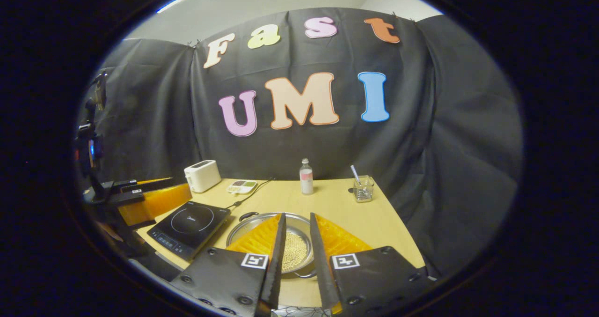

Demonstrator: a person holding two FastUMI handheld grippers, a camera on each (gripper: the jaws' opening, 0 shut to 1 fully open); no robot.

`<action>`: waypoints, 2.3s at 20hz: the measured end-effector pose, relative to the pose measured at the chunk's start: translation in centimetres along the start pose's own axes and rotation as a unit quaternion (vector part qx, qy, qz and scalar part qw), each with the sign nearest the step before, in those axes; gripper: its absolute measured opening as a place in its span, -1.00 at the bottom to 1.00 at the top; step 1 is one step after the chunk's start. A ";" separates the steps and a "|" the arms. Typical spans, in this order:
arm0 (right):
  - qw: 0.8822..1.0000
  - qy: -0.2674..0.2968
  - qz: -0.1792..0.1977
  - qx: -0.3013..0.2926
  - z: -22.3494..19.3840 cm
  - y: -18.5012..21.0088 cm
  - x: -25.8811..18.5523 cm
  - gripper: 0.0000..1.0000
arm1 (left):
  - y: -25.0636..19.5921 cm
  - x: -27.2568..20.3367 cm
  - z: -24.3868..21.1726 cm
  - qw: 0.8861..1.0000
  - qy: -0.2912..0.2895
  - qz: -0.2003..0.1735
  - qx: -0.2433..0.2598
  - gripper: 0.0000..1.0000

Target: First push the handle of the pot to place it horizontally, then grasp the pot with both hands and set it on the induction cooktop.

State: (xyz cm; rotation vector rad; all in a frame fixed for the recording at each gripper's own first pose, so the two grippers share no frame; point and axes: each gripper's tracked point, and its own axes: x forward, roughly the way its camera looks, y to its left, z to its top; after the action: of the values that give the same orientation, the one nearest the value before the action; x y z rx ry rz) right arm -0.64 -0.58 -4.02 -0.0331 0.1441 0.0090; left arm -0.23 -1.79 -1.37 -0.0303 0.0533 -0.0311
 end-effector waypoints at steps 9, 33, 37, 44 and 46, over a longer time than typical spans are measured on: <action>1.000 0.024 0.000 -0.001 -1.2 -1.0 1.0 -1.00 | -0.2 0.1 -0.5 1.000 0.007 0.008 -0.014 0.93; 0.975 0.217 0.051 -0.008 -15.0 1.4 3.4 -0.96 | 2.4 3.0 -3.1 0.998 0.049 0.002 -0.038 0.92; 0.962 0.258 0.090 -0.002 -17.6 1.0 4.2 -0.95 | 2.4 3.9 -2.7 0.998 0.039 0.035 -0.023 0.92; 0.937 0.322 0.136 0.007 -22.3 1.3 4.5 -1.00 | 2.0 4.3 -3.1 0.996 0.047 0.073 -0.026 0.92; 0.931 0.335 0.144 0.007 -23.1 1.4 4.6 -1.00 | 2.1 4.1 -3.3 0.995 0.051 0.086 -0.024 0.92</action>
State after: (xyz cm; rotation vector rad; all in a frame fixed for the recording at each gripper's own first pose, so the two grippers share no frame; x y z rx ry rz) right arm 0.56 0.04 -27.59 0.0009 0.8330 0.2939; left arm 3.76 0.10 -4.93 -0.0723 0.1580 0.1409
